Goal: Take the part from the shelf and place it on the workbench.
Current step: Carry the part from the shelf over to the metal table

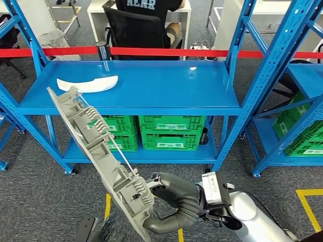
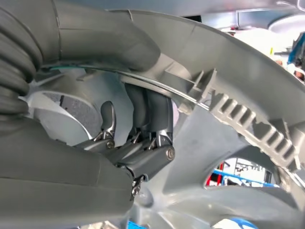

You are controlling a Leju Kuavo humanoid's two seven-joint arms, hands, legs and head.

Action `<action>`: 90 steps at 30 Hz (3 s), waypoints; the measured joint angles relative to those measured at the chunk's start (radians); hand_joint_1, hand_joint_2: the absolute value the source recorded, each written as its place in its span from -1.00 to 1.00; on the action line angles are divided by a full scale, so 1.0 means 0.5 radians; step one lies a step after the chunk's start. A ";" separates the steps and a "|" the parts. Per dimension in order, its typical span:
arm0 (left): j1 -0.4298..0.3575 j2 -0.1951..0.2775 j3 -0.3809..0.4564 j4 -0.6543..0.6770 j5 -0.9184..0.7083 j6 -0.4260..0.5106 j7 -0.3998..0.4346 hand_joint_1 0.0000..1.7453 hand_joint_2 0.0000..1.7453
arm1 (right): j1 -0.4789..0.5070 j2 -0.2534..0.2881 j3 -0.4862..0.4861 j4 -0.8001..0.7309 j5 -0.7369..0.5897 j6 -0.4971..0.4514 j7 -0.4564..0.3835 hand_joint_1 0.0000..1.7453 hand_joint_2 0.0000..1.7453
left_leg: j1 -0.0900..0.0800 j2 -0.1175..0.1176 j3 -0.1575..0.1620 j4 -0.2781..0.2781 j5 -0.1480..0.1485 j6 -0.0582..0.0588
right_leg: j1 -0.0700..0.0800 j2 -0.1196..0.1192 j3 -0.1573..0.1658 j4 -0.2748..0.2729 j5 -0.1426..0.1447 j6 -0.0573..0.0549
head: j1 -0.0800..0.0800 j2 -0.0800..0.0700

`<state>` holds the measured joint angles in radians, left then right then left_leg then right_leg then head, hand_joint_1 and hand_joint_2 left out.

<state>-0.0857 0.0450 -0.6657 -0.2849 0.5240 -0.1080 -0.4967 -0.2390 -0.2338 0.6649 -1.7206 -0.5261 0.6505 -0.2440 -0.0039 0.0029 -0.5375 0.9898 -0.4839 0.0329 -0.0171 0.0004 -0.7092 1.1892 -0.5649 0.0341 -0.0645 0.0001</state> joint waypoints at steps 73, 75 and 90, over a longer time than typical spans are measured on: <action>0.097 0.021 0.079 0.080 0.129 0.078 -0.147 -1.00 1.00 | 0.097 0.130 -0.125 0.097 0.313 -0.108 -0.117 1.00 1.00 | -0.005 0.000 -0.109 0.018 0.075 -0.001 | 0.020 -0.007 0.247 -0.264 0.078 -0.018 | 0.007 0.000; 0.096 0.004 0.079 0.080 0.135 0.078 -0.145 -1.00 1.00 | 0.101 0.122 -0.133 0.089 0.317 -0.105 -0.113 1.00 1.00 | -0.001 0.000 -0.116 0.013 0.082 0.008 | 0.017 -0.005 0.139 -0.018 -0.067 -0.007 | 0.007 0.000; 0.090 -0.028 0.079 0.084 0.141 0.085 -0.126 -1.00 1.00 | 0.123 0.096 -0.143 0.067 0.341 -0.093 -0.091 1.00 1.00 | 0.020 -0.025 -0.288 0.362 -0.094 -0.128 | -0.002 -0.012 0.297 -0.320 0.109 -0.099 | 0.001 0.000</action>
<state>-0.0408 0.0308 -0.6260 -0.2431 0.5946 -0.0652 -0.5598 -0.1773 -0.1860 0.5935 -1.6873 -0.3553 0.6039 -0.2895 0.0061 -0.0097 -0.6818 1.1707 -0.5311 -0.0313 -0.0179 -0.0054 -0.5606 1.0292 -0.5103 -0.0153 -0.0640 0.0002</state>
